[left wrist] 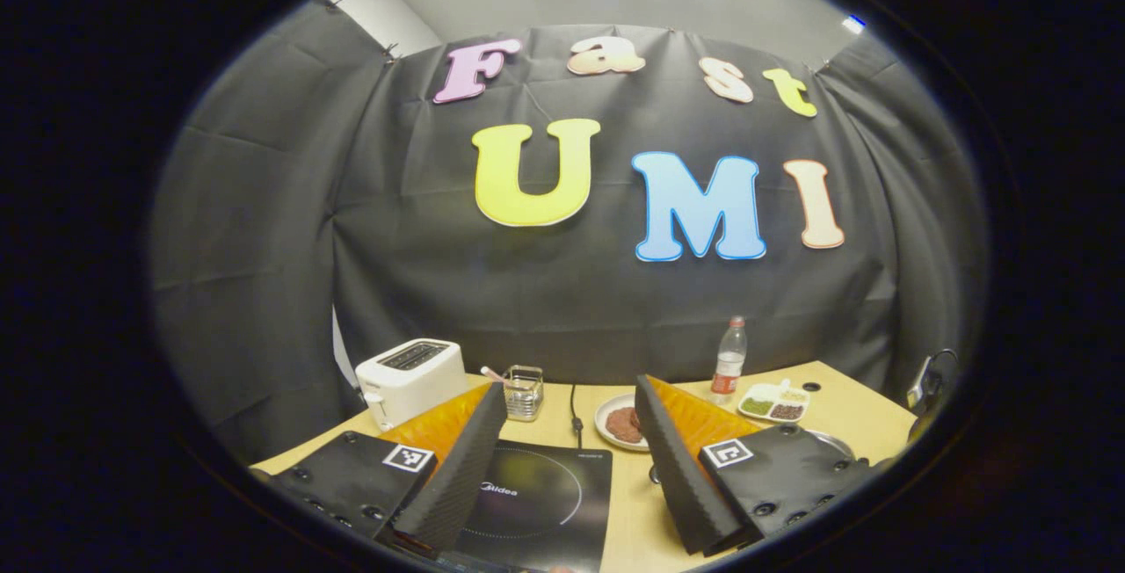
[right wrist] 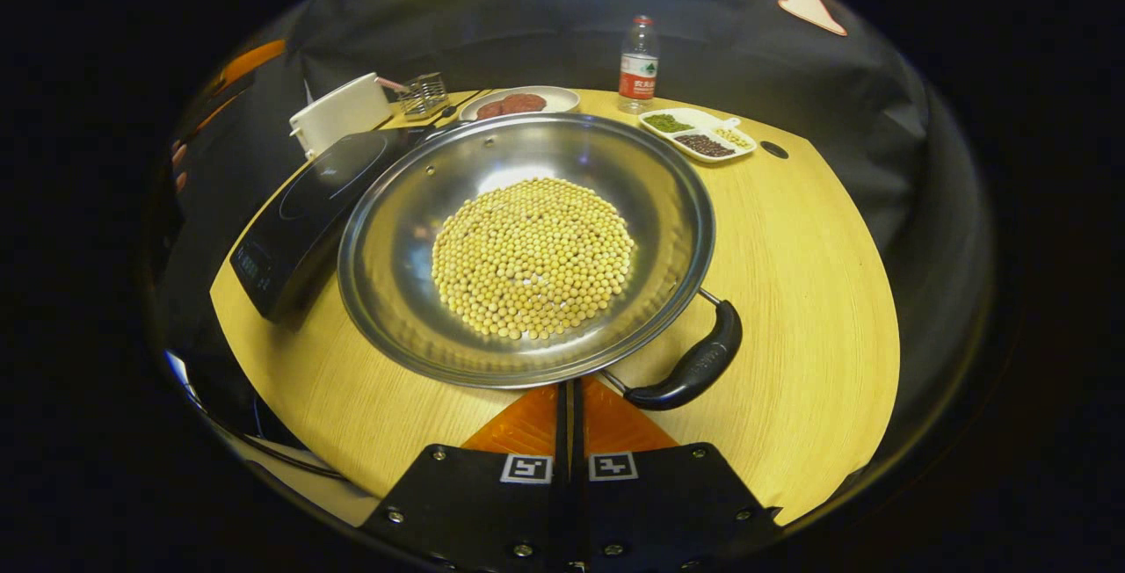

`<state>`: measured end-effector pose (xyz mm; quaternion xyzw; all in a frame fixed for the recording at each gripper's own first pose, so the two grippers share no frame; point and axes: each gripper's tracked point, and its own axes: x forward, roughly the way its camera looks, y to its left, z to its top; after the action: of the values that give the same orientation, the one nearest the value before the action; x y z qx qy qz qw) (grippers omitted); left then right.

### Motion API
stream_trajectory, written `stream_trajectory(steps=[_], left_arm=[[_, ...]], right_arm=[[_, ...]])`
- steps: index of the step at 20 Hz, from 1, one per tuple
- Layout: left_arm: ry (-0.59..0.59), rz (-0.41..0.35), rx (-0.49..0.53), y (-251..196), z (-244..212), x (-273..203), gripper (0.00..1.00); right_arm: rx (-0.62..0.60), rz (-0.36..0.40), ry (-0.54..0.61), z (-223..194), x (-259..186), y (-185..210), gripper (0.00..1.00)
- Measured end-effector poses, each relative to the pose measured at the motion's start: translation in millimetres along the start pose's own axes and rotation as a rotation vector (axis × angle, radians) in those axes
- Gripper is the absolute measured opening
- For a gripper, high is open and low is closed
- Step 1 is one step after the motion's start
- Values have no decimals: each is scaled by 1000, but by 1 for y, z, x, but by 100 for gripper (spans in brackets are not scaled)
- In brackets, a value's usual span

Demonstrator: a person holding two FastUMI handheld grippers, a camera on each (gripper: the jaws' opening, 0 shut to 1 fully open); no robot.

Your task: First push the handle of the pot to place it horizontally, then grasp the pot with both hands and set it on the induction cooktop.

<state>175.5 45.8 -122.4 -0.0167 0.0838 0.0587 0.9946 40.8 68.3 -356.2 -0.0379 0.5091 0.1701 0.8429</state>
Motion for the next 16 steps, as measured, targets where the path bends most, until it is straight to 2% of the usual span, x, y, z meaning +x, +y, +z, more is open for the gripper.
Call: stream_trajectory(steps=[5,6,8,9,14,16], left_arm=[[32,15,18,-18,-8,-13,99],[38,16,21,-21,-11,-17,92],[52,19,35,-28,-17,-21,95],[59,21,45,-30,-19,-23,92],[99,23,60,-46,-35,-31,100],[114,23,64,-53,-41,-31,100]], right_arm=[[53,-21,-32,10,4,-28,1],[50,-29,-39,11,6,-34,1],[54,-42,-51,15,9,-45,1],[67,-45,-54,17,12,-51,1],[158,-50,-76,29,19,-75,1],[162,-52,-84,34,22,-82,1]])
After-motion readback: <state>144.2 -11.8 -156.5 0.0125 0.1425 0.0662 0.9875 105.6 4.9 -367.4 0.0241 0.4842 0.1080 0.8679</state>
